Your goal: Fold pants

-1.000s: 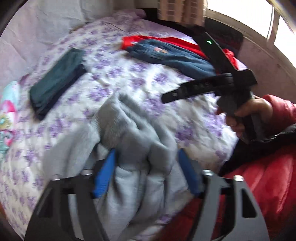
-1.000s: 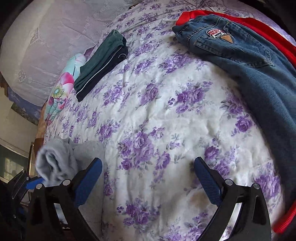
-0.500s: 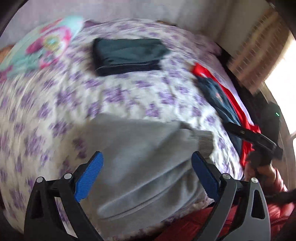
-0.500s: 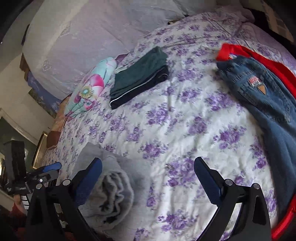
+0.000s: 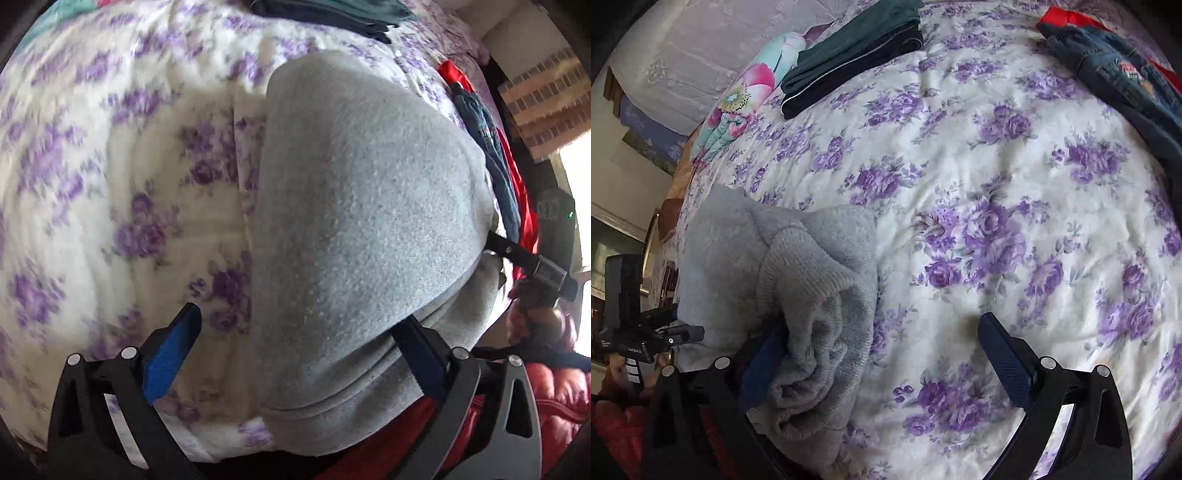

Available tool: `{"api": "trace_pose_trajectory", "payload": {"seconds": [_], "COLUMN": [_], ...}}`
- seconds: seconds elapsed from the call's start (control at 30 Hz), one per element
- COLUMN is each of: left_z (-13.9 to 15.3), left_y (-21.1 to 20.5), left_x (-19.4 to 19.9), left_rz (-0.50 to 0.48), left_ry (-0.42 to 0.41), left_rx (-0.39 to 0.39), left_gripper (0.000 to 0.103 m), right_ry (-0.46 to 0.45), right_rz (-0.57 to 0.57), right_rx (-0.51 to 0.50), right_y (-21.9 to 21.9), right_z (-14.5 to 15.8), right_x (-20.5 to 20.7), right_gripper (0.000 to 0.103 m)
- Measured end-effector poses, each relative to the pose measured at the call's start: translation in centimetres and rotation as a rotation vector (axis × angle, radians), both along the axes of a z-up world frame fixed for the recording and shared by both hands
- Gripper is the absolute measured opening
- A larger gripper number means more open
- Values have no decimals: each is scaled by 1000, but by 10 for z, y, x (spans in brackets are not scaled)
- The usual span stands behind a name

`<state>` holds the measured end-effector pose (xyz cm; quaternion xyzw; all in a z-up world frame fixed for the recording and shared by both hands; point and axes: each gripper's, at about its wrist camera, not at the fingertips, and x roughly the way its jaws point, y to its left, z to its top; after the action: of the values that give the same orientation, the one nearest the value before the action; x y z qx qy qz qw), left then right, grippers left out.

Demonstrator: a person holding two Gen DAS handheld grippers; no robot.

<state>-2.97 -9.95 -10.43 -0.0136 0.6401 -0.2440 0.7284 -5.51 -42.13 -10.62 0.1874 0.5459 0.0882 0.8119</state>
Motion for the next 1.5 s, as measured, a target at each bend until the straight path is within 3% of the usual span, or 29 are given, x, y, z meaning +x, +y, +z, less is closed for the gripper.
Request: {"api": "trace_pose_trajectory", "payload": {"seconds": [0.1,0.17,0.23,0.3,0.4,0.47,0.53,0.6,0.67,0.73,0.9,1.0,1.1,1.17,1.23,1.33,1.37,1.5], "left_z": [2,4,5,4,4,5,5,2,2,2,1,-1,-1,-2,-3,-3,-3,-3], "left_y": [-8,-12,-12,-13,-16,-20,-24,-27,-25,-24,-21,-22,-20,-19,-18,-19,-19,-20], "left_x": [2,3,9,10,13,12,14,15,16,16,15,16,16,15,14,13,12,13], "left_rz": [-51,-81,-98,-118,-143,-164,-176,-186,-185,-189,-188,-190,-188,-186,-191,-200,-202,-209], "left_ry": [-30,-52,-51,-57,-76,-95,-107,-111,-113,-118,-116,-119,-115,-113,-109,-112,-112,-105], "left_rx": [42,63,58,58,67,78,82,94,79,79,64,55,45,38,33,39,36,29], "left_gripper": [99,99,99,99,99,99,99,99,99,99,99,99,99,99,99,99,99,99], "right_ry": [-81,-201,-296,-305,-261,-217,-114,-86,-51,-60,-228,-258,-218,-130,-21,66,80,60], "right_rz": [18,11,41,72,140,193,250,216,195,191,214,259,313,324,280,123,103,113], "right_rx": [-130,-211,-201,-189,-215,-288,-411,-329,-271,-276,-293,-368,-425,-451,-364,-102,-58,-74], "right_y": [15,27,43,61,99,120,135,121,110,107,101,100,101,100,91,58,52,54], "right_z": [28,63,93,108,99,81,46,30,28,38,86,98,86,62,30,6,2,7], "right_x": [0,2,9,25,46,52,60,63,67,64,24,6,-7,-8,-8,-9,-10,-12], "right_gripper": [99,99,100,100,100,100,99,100,100,100,100,100,100,100,100,100,100,100]}}
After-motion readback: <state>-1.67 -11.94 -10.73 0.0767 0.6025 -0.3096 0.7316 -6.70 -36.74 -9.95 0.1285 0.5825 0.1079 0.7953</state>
